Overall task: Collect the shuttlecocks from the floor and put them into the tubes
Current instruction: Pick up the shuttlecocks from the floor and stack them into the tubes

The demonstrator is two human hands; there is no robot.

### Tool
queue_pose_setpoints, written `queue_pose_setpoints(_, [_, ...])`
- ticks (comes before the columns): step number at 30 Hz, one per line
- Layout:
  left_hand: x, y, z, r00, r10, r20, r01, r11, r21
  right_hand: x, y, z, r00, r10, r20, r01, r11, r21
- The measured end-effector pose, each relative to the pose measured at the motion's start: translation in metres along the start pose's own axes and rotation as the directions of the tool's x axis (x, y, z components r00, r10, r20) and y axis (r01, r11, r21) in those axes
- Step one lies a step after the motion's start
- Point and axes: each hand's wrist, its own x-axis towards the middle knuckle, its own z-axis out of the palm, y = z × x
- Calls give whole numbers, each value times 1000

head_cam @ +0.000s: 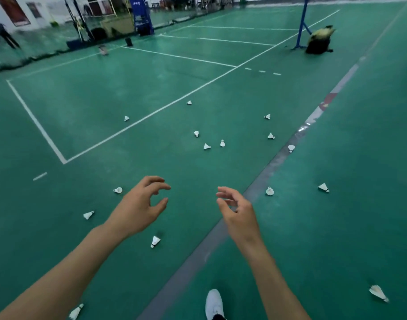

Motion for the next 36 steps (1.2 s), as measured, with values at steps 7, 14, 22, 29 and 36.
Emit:
queue_pose_setpoints(7, [187, -12, 33, 991, 75, 112, -61, 990, -127, 150, -6, -18, 997, 58, -55, -63, 993, -97])
queue_pose_setpoints(14, [340, -29, 74, 985, 114, 132, -91, 981, -170, 308, 13, -13, 994, 81, -76, -84, 996, -41])
queue_pose_setpoints(22, [533, -67, 89, 994, 11, 106, -7, 999, -37, 549, 41, -33, 999, 35, 22, -34, 999, -18])
queue_pose_setpoints(29, [690, -70, 97, 986, -142, 86, 148, 987, -70, 735, 32, -36, 995, 30, 94, -33, 999, 27])
queue_pose_setpoints(36, [831, -77, 153, 989, -138, 45, 144, 963, -228, 878, 48, -16, 985, 73, 153, -76, 997, 16])
